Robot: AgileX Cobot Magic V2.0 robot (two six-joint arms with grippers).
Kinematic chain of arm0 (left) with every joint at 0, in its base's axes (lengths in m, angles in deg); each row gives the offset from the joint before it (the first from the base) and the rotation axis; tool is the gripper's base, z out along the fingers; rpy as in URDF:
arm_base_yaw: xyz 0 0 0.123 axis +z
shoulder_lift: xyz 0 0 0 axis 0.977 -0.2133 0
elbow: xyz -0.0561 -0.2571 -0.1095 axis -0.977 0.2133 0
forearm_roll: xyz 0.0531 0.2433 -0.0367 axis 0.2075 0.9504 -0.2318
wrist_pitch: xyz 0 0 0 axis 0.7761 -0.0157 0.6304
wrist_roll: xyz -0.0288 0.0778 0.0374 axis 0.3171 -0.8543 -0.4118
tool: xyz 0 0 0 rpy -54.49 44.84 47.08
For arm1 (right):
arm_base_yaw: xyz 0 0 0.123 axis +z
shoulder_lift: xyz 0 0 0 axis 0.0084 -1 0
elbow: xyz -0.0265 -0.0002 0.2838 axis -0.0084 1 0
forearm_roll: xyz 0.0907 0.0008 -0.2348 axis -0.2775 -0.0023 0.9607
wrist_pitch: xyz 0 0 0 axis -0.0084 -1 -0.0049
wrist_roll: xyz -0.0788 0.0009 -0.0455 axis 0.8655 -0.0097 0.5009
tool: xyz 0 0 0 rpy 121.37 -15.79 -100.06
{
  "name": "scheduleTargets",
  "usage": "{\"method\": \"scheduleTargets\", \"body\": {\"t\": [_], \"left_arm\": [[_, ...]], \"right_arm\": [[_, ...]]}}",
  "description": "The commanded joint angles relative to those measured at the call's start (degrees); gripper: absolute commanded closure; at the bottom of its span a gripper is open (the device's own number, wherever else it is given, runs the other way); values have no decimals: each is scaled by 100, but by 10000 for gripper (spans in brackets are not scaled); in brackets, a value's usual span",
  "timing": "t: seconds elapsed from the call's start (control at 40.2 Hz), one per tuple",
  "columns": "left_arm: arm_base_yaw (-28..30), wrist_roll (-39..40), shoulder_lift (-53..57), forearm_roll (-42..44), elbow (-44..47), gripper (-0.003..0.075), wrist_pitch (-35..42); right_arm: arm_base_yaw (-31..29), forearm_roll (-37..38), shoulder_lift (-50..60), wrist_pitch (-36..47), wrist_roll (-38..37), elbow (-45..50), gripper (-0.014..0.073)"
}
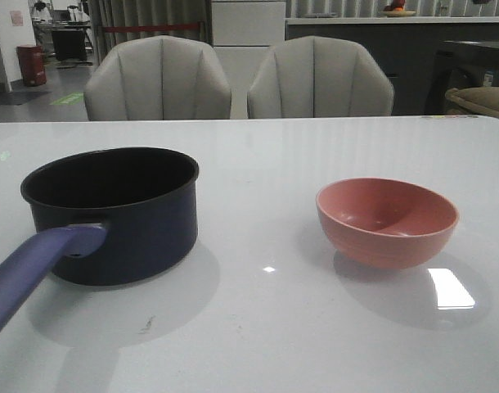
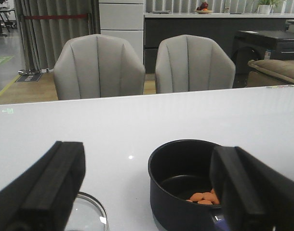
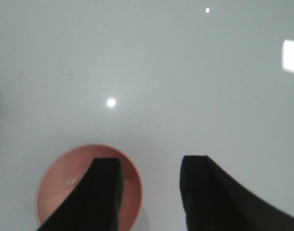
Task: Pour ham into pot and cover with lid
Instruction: 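Release the pink bowl and raise the right gripper away, then lower the left gripper to the glass lid and grasp its purple knob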
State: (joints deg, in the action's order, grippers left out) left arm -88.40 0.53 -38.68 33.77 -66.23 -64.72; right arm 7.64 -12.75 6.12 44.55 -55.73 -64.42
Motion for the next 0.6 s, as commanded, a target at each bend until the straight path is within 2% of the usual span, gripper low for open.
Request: {"method": "scheduleTargets", "body": {"t": [0.0, 0.174, 0.298, 0.571], "left_arm": [[-52, 11, -74, -59, -147, 150, 417], [-52, 11, -74, -59, -147, 150, 417], [-52, 11, -74, -59, -147, 150, 440], [-52, 11, -74, -59, -147, 150, 441]], "right_arm": [[235, -34, 757, 886, 76, 417, 191], [819, -40, 1929, 1855, 76, 1628, 191], [964, -70, 2858, 2318, 70, 2476, 191], [964, -522, 5196, 2574, 64, 4123, 191]]}}
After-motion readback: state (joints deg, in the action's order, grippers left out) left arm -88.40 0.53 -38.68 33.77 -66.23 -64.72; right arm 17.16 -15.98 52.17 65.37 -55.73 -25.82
